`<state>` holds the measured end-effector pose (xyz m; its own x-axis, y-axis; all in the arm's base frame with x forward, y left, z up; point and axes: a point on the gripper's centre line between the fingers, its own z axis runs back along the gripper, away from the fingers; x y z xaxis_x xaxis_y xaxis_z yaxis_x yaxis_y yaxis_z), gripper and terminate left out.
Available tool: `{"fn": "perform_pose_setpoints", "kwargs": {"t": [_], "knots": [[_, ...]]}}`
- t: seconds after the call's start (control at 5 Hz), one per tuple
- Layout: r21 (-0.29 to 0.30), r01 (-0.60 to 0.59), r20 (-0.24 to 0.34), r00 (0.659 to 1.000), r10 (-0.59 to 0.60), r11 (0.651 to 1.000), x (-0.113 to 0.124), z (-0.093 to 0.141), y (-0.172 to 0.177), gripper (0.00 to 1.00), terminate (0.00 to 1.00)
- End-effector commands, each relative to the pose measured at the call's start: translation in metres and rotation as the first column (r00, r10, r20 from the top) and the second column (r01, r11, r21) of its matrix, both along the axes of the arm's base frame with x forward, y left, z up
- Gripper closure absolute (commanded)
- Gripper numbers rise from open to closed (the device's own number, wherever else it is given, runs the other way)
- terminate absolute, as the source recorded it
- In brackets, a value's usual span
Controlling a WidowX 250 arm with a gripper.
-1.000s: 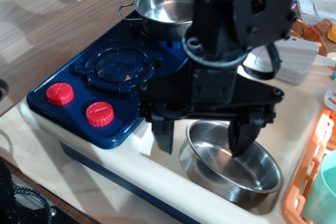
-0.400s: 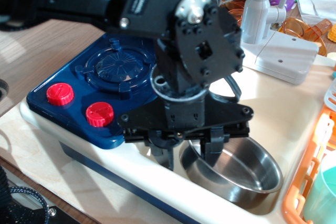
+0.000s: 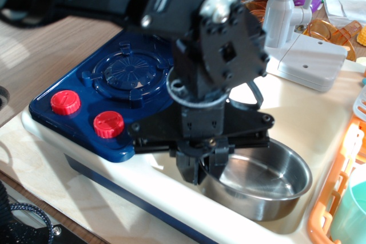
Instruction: Put pan on stove from sink
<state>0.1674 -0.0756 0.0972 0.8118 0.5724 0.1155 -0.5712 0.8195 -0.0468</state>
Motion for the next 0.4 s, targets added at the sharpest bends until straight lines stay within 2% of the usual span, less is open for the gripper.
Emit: {"fn": "perform_pose_setpoints", "kwargs": {"t": [0.0, 0.2], "knots": [[0.115, 0.152, 0.038, 0.987, -0.157, 0.982, 0.009, 0.040, 0.004, 1.00, 0.00], [0.166, 0.342, 0.069, 0.932, -0.356, 0.925, 0.009, 0.058, 0.025, 1.00, 0.00]]}}
